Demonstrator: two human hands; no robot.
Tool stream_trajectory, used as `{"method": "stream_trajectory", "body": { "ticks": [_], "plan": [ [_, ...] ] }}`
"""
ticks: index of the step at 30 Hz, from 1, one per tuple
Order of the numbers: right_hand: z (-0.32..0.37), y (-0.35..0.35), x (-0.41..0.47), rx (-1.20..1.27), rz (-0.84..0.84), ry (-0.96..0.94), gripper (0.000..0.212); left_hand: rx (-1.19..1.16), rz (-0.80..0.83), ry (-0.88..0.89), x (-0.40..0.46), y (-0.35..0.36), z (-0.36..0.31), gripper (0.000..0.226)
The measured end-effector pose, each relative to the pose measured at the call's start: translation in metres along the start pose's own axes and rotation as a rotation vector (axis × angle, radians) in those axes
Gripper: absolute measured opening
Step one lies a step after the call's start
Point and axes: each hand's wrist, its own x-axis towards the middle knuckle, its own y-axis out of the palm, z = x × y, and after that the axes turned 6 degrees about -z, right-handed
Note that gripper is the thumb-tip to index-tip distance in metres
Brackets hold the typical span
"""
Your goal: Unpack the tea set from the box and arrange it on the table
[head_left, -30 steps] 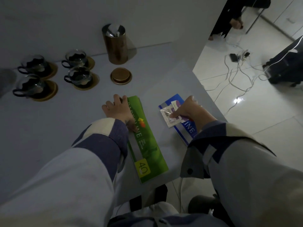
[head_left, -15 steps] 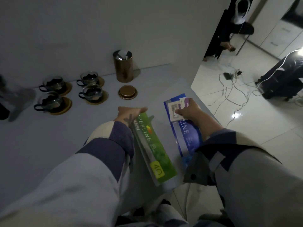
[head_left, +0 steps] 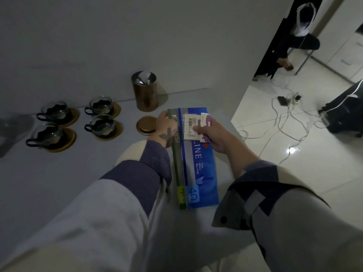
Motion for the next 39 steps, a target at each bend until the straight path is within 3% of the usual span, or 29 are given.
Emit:
{"method": "stream_trajectory", "body": {
  "ticks": [6,9,15,18,22,26,31,34,39],
  "plan": [
    [0.041,-0.023,0.085,-0.127,-0.023,-0.076,0.041,0.02,-0.112,0.048,0.062,0.054,-0.029,0.023],
    [0.06,-0.023,0.133,-0.119,-0.083,-0.091,0.057,-0.011,-0.138,0.034,0.1,0.076,-0.043,0.023],
    [0.057,-0.003,0.209,-0.197,-0.118,-0.173,0.063,-0.019,-0.19,-0.038,0.158,0.096,-0.052,0.026],
    [0.045,0.006,0.233,-0.338,-0.173,-0.213,0.069,0.121,-0.264,-0.089,0.184,0.095,-0.048,0.019],
    [0.029,0.008,0.252,-0.745,-0.251,-0.255,0.073,0.308,-0.284,-0.054,0.197,0.094,-0.035,0.032],
    [0.033,0.013,0.265,-0.825,-0.28,-0.224,0.072,0.293,-0.346,0.019,0.196,0.096,-0.022,0.029],
    [0.034,0.017,0.267,-0.865,-0.271,-0.192,0.072,0.282,-0.323,0.021,0.197,0.095,-0.022,0.03],
    [0.041,0.014,0.264,-0.888,-0.209,-0.163,0.073,0.242,-0.209,0.022,0.193,0.09,-0.03,0.027],
    [0.056,0.01,0.233,-0.907,-0.226,-0.135,0.066,0.383,-0.155,0.098,0.164,0.069,-0.045,0.027]
  ]
}}
